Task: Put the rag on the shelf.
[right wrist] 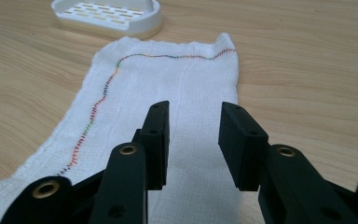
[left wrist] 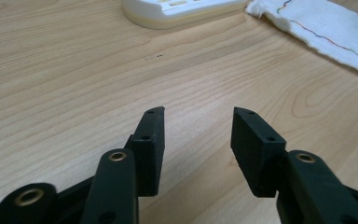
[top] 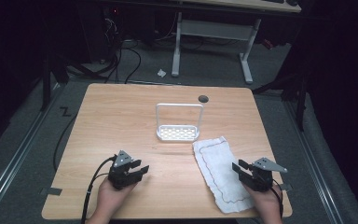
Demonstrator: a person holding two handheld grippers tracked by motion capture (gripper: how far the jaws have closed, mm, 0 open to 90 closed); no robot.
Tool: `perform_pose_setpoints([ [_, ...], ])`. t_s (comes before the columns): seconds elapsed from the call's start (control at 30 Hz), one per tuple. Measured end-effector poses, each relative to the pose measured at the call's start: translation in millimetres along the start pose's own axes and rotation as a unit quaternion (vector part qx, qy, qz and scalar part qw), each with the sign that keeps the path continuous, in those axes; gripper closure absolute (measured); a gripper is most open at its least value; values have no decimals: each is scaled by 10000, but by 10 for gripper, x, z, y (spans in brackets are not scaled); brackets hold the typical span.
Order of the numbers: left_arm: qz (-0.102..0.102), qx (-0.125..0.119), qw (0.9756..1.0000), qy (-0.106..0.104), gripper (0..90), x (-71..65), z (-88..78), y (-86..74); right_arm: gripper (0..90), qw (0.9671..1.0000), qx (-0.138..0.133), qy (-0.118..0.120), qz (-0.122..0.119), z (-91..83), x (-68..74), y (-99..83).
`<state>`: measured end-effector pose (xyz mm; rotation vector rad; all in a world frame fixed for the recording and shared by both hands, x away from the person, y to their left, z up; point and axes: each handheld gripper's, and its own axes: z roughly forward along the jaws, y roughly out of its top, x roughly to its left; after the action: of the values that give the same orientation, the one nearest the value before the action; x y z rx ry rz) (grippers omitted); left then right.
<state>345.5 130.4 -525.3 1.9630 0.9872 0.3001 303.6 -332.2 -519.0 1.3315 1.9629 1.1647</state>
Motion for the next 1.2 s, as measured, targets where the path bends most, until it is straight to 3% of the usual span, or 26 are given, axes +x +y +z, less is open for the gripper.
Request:
perform_pose_setpoints([
  [0.13,-27,-42,10000,43,519,96,-100,-44,671,9999,-9,80,-104,5,21,7],
  [0.23,-254,-179,9995,-4,505,158,-110,-68,821,9995,182,173,-215,51,37,17],
  [0.3,-137,-359,9991,163,524,115,-116,-33,888,9991,244,193,-278,72,46,27],
  [0.33,-137,-359,9991,163,547,115,-116,-33,900,9990,293,178,-301,82,54,35],
  [0.37,-3,-430,9988,219,583,79,-123,-23,900,9988,341,135,-324,102,59,46],
  [0.43,0,-403,9990,200,620,78,-119,-24,900,9986,376,76,-367,119,57,58],
  [0.53,-55,-363,9990,244,683,88,-119,-39,900,9975,506,-89,-482,194,23,89],
  [0.57,-203,-407,9988,204,718,111,-134,-40,900,9963,705,-126,-480,268,-6,54],
  [0.6,-256,-438,9986,167,718,122,-140,-40,900,9953,839,-126,-464,299,-10,24],
  [0.73,-273,-431,9986,133,696,135,-137,-48,900,9954,875,-60,-374,296,-20,-1],
  [0.8,-312,-389,9987,112,649,145,-127,-63,900,9955,860,20,-392,261,17,-33],
  [1.0,-288,-384,9988,63,642,115,-114,-70,900,9941,932,292,-472,179,175,-86],
  [1.07,-286,-377,9989,20,637,99,-103,-68,900,9916,1009,544,-591,177,313,-87],
  [1.2,-254,-330,9991,-100,635,33,-66,-69,900,9881,1066,801,-764,214,488,-72],
])
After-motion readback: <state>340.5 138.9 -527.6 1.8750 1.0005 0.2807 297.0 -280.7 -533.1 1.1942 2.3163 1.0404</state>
